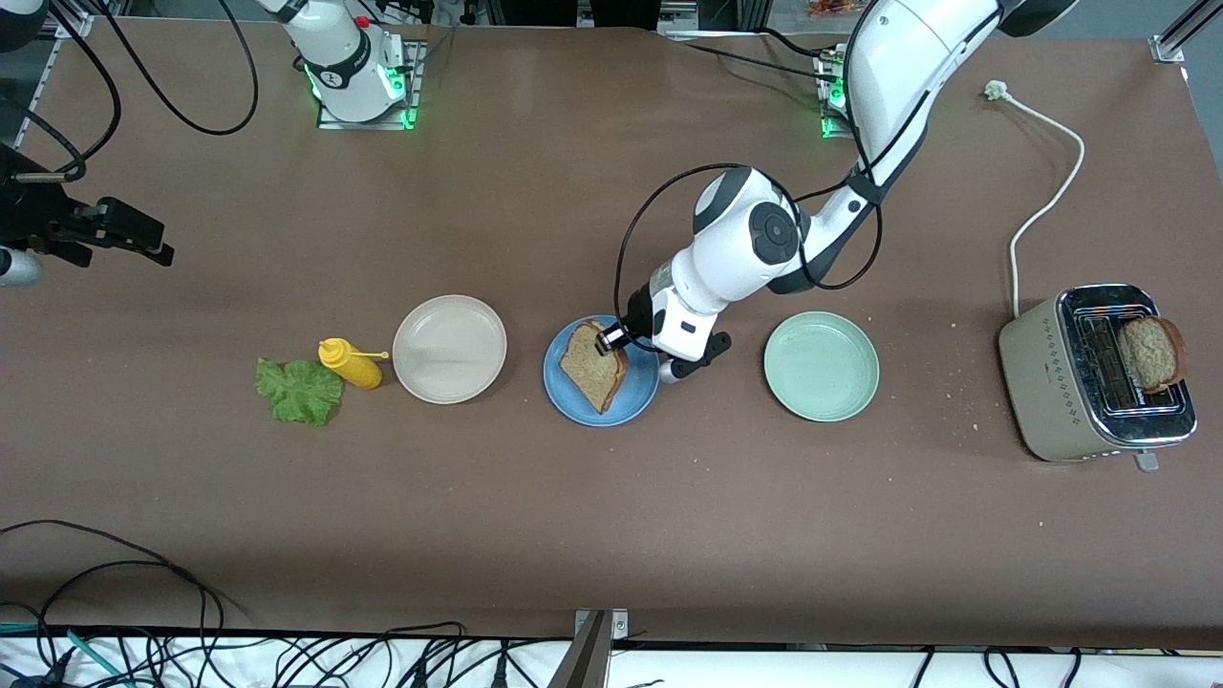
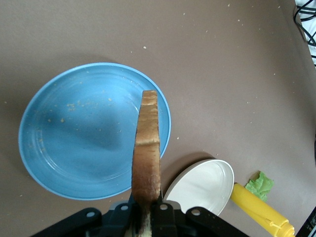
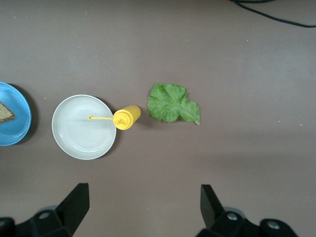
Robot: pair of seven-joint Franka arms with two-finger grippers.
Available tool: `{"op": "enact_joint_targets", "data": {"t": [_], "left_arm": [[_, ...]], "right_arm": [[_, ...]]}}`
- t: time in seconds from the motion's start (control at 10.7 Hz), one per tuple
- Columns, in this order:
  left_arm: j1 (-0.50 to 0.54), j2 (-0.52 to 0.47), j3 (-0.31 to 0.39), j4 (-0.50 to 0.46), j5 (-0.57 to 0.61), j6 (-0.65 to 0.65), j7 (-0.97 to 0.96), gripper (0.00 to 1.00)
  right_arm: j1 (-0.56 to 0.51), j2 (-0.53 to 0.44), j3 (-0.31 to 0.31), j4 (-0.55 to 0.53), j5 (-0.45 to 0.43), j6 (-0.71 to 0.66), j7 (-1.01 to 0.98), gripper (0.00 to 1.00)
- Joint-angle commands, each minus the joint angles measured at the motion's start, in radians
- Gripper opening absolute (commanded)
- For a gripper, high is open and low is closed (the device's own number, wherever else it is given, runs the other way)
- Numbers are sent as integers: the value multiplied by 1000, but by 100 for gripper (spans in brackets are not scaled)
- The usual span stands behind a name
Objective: Make sandwich in blue plate with both arms
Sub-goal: 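Carry the bread slice over the blue plate with the left gripper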
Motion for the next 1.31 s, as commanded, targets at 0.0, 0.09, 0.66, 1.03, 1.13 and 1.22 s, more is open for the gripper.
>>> {"op": "enact_joint_targets", "data": {"t": [0.0, 0.09, 0.66, 1.03, 1.13, 1.22], "left_arm": [[-25, 42, 11, 62, 26, 2, -1, 0], [-27, 56, 14, 79, 26, 2, -1, 0], [-73, 108, 43, 119, 26, 2, -1, 0], [-108, 129, 77, 136, 23, 2, 0, 0], [-108, 131, 77, 148, 28, 2, 0, 0], [-108, 136, 77, 150, 28, 2, 2, 0]], "right_arm": [[-3, 7, -1, 19, 15, -7, -14, 100], [-4, 7, -1, 19, 15, -6, -14, 100], [-3, 5, -1, 19, 15, -3, -14, 100], [-3, 7, -1, 19, 15, -1, -14, 100], [-4, 7, -1, 19, 15, -1, -14, 100], [-3, 7, -1, 19, 15, -1, -14, 100]]}}
